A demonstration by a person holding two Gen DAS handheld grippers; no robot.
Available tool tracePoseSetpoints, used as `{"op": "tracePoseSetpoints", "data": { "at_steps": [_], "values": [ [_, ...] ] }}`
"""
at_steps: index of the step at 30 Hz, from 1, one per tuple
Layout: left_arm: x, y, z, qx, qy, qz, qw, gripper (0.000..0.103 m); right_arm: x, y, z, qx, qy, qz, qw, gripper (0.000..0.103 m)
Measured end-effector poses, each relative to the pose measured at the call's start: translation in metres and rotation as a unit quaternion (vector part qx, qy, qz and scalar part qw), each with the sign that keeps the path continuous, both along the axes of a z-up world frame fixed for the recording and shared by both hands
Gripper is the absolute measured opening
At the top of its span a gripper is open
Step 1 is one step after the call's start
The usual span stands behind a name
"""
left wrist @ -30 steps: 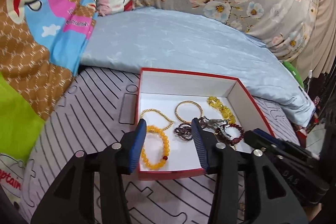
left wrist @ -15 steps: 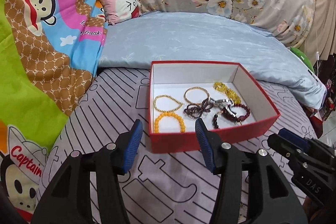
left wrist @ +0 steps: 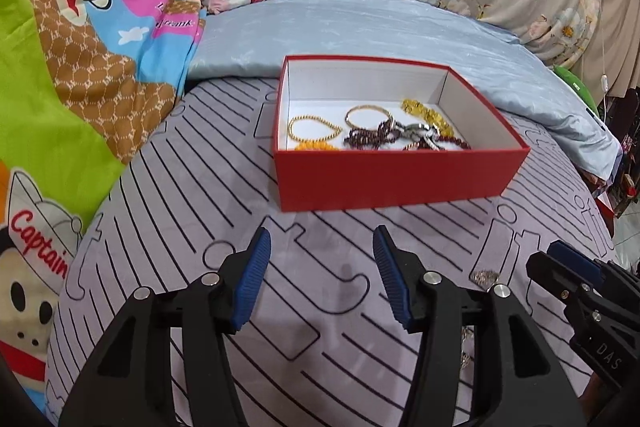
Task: Organize jewelry
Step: 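Withdraw both tools from the box toward the two silver chains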
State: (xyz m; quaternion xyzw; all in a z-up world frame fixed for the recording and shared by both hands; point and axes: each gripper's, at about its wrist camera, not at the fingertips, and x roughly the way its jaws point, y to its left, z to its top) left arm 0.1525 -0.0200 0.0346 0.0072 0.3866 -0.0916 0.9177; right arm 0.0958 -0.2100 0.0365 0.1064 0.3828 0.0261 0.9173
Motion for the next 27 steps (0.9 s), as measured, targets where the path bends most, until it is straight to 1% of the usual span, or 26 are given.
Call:
{"op": "tracePoseSetpoints", "data": {
  "at_steps": [5,8,14,21,25,26,27],
  "values": [
    [-0.009,0.000,-0.012,0.000,0.015,0.002,0.9999,0.052,-0.010,-0.003,-0.009,-0.009,0.009,-0.007,1.000,0.038],
    [-0.016,-0.001,-0.019,0.000,0.022,0.001,0.9998,0.054,-0.014,-0.006,-0.014,-0.007,0.017,-0.010,1.000,0.038],
    [-0.026,-0.003,-0.029,-0.007,0.034,-0.002,0.9994,0.054,-0.020,-0.010,-0.022,-0.002,0.027,-0.015,1.000,0.038],
    [-0.038,-0.002,-0.034,-0.023,0.043,-0.005,0.9988,0.055,-0.024,-0.004,-0.029,0.000,0.033,-0.008,0.999,0.038],
    [-0.048,-0.008,-0.032,-0.035,0.046,-0.019,0.9981,0.056,-0.024,-0.004,-0.031,0.000,0.035,-0.009,0.999,0.038],
    [-0.050,-0.010,-0.031,-0.036,0.046,-0.023,0.9981,0.057,-0.024,-0.005,-0.031,0.002,0.034,-0.012,0.999,0.038],
    [-0.052,-0.014,-0.030,-0.037,0.045,-0.030,0.9978,0.060,-0.025,-0.007,-0.030,0.003,0.033,-0.015,0.999,0.038]
  ]
}}
